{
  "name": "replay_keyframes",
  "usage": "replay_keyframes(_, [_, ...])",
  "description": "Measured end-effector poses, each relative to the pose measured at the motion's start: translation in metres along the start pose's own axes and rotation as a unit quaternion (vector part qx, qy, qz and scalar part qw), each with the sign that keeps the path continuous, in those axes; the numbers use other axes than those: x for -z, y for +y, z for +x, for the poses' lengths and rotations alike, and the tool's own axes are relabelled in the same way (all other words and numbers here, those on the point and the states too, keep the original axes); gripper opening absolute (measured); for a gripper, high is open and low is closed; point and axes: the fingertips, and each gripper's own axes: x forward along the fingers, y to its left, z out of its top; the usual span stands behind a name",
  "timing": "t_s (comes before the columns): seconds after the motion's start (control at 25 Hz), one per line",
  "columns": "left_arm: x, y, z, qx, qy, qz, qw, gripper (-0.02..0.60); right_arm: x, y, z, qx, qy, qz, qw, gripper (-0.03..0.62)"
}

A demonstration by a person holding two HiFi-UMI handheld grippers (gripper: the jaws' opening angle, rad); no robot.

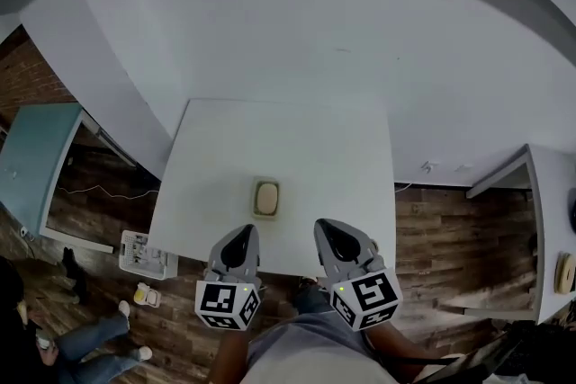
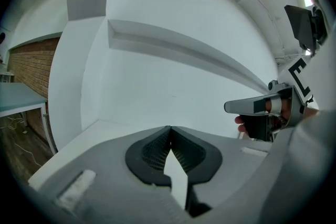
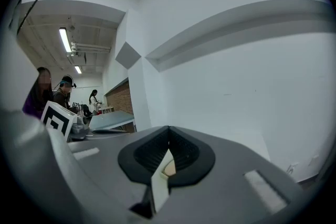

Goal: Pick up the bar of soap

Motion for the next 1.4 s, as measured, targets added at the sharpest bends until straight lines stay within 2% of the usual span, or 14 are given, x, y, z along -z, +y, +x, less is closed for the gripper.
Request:
replay_keyframes(0.24, [0.010,0.016,0.049,-0.016,0.023,-0.014,0.9995,-0.002,0.000,-0.033,0.042,-0.019,0.016,-0.001,1.000,0.003])
replay_keyframes(0.56, [0.040,0.048,0.080,-0.025,0.077,-0.016,0.9966,-0.002,0.012,-0.039,0.078,-0.027,0.038,0.005,0.999,0.003])
replay_keyframes(0.76, [0.059,0.064,0.097,-0.003,0.105,-0.023,0.9943,0.000,0.033,-0.033,0.100,-0.017,0.061,0.014,0.998,0.003])
replay_keyframes(0.84, [0.072,0.071,0.105,0.010,0.124,-0.028,0.9918,0.020,0.046,-0.030,0.112,-0.012,0.075,0.024,0.997,0.003])
replay_keyframes(1.0, [0.104,0.082,0.121,0.048,0.169,-0.059,0.9827,0.041,0.076,-0.024,0.136,-0.002,0.116,0.050,0.992,0.023])
replay_keyframes(1.16, [0.135,0.086,0.133,0.090,0.217,-0.098,0.9672,0.055,0.107,-0.018,0.157,0.002,0.157,0.077,0.985,0.066])
replay_keyframes(1.4, [0.158,0.080,0.149,0.146,0.254,-0.133,0.9470,0.100,0.141,-0.017,0.180,0.006,0.197,0.101,0.975,0.100])
